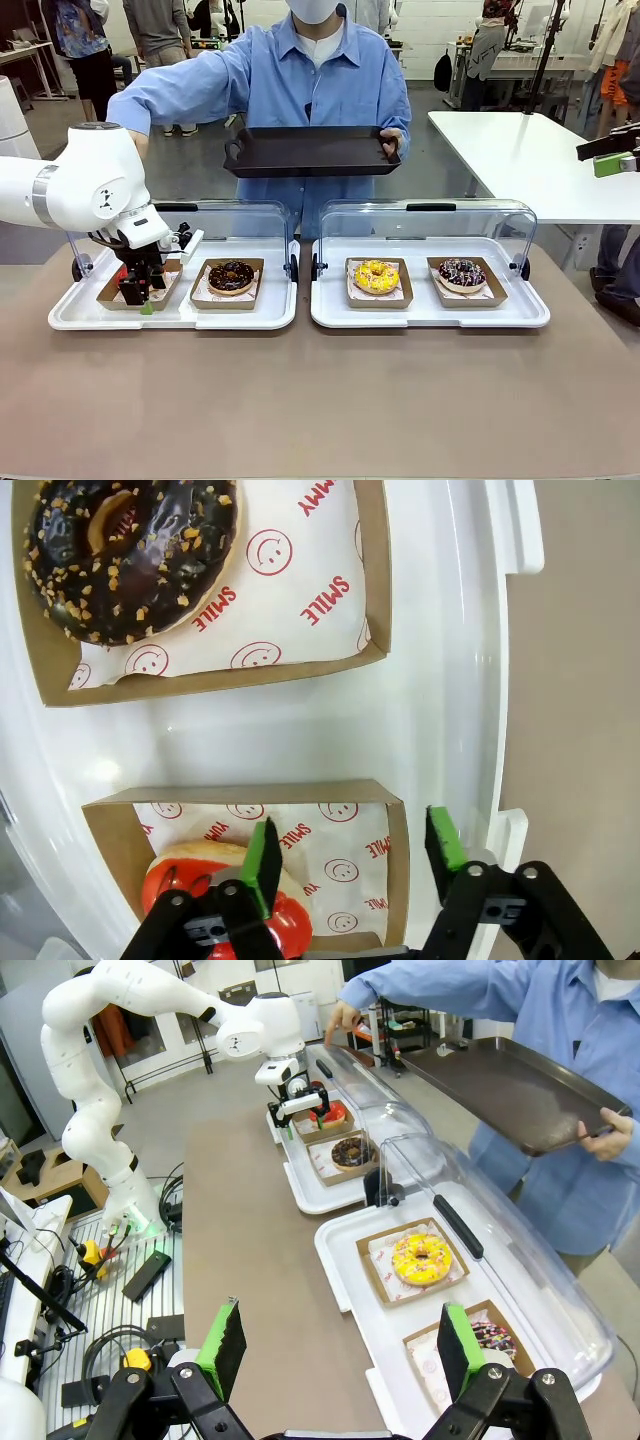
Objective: Provide the desired donut to the person.
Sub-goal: Pick up and lift the Paper togo box containing the Donut pointed at by the person.
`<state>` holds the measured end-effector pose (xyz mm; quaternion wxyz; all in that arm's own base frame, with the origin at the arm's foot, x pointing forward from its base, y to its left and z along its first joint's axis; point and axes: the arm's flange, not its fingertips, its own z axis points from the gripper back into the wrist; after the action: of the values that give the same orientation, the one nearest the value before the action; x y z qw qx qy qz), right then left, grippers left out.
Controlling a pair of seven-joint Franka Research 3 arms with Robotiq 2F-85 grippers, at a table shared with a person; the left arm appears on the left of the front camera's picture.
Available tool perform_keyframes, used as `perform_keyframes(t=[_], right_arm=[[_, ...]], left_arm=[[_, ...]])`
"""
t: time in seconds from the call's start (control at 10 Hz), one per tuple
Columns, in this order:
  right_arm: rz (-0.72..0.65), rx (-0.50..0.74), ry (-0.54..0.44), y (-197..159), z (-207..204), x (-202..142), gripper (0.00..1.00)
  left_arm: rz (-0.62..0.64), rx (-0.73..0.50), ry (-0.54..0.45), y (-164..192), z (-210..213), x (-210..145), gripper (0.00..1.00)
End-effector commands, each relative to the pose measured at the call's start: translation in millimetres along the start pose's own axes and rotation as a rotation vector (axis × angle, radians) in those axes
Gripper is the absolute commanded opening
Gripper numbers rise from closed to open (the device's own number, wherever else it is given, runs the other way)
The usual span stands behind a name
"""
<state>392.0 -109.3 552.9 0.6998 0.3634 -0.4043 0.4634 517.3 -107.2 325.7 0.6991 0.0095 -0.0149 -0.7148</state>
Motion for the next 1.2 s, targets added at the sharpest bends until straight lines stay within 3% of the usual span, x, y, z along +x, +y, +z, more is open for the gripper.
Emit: perform_keyframes(t=[0.0,0.2,0.3,0.4,0.5,1.1], right_arm=[[0.002,0.006,-0.003,-0.9,0.4,-0.1,1.00],[0.002,0.006,-0.003,-0.9,0.4,-0.1,1.00],[0.002,0.006,-0.003,-0.9,0.4,-0.1,1.00],[0.002,0.006,-0.003,-0.9,0.4,-0.1,1.00],[0.002,0.006,-0.003,-0.9,0.4,-0.1,1.00],[0.002,0.006,-0.003,-0.9,0.4,-0.1,1.00]], left_arm=[[-0.004,0.005,-0.019,2.2,-1.5,-0.8,0.00],[-0.009,0.004,-0.018,3.6,0.7,-0.7,0.00],[-0.006,0.004,-0.020,1.8,-0.3,-1.2,0.11],[-0.005,0.002,-0.021,0.9,-0.7,-1.2,0.03],[-0.009,0.000,-0.020,1.8,1.0,-1.3,0.00],[-0.010,0.014,-0.016,-4.5,5.1,-2.9,0.00]])
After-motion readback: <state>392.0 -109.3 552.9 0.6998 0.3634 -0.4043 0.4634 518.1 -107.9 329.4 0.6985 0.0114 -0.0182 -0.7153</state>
